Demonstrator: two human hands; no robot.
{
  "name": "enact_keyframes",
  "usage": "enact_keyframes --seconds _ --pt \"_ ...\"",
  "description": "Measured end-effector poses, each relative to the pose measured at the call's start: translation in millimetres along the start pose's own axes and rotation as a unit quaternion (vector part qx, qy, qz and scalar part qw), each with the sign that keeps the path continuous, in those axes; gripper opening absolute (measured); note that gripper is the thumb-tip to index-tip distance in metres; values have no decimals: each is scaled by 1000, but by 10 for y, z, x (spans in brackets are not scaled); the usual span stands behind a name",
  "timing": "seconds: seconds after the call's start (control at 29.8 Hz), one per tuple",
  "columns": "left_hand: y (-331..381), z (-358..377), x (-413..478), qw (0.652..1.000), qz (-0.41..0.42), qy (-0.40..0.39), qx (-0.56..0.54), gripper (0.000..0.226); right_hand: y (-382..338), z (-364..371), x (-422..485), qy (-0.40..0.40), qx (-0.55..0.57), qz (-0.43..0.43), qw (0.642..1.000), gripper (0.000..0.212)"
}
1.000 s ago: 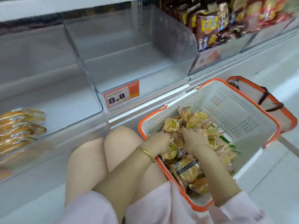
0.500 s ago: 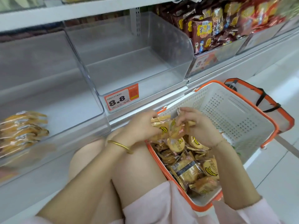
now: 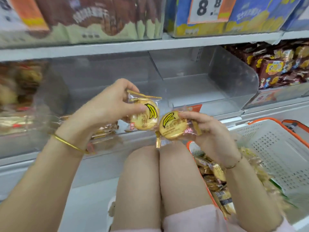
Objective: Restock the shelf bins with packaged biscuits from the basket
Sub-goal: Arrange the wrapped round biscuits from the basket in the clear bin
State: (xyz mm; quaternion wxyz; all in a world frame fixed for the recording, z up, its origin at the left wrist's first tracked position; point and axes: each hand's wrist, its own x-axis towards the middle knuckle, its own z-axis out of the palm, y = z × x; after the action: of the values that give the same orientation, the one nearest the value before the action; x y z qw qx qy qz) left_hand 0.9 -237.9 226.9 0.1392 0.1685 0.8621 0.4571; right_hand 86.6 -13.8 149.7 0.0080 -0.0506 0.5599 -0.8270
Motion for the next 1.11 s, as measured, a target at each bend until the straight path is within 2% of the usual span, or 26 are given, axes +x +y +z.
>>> enact_keyframes --seconds 0.07,0.17,0.23,0.4,0.5,0.54,0.64,0.67,0.84,0.9,1.01,1.11 --pt "-123 -200 -65 1000 -10 20 -16 33 64 186 147 -17 -7 -7 1000 23" --pt "-258 -451 -149 998 -12 43 -38 32 188 420 368 2 -108 -41 993 33" --pt "-358 -588 -178 996 -18 65 -65 36 224 539 514 11 -137 -67 988 31" --pt "-636 -865 -158 982 -64 126 -121 49 222 867 800 -33 -131 -60 989 70" --pt "-707 -1007 -134 984 -82 128 -88 70 292 1002 1000 1 -149 -35 988 73" --pt "-737 -1052 -116 987 -75 120 -81 68 314 1039 1070 15 -169 -26 985 73" --pt "-816 -1150 -37 989 -52 131 -44 31 357 1141 1233 26 -214 -17 976 64" --pt "-857 -1172 1 988 -46 144 -36 26 368 1173 1274 23 -227 -20 973 62" --pt "-1016 -1240 181 986 -26 162 29 39 449 1231 1551 62 -269 -30 961 62" --pt "-1055 -1257 272 982 -23 168 78 44 458 1265 1696 93 -376 -54 920 64" --pt "-1098 -1269 409 968 -12 176 180 39 469 1402 1896 107 -565 -88 814 46" --pt "-1177 -1223 509 946 -18 160 280 35 554 1531 2092 30 -714 -105 692 33"
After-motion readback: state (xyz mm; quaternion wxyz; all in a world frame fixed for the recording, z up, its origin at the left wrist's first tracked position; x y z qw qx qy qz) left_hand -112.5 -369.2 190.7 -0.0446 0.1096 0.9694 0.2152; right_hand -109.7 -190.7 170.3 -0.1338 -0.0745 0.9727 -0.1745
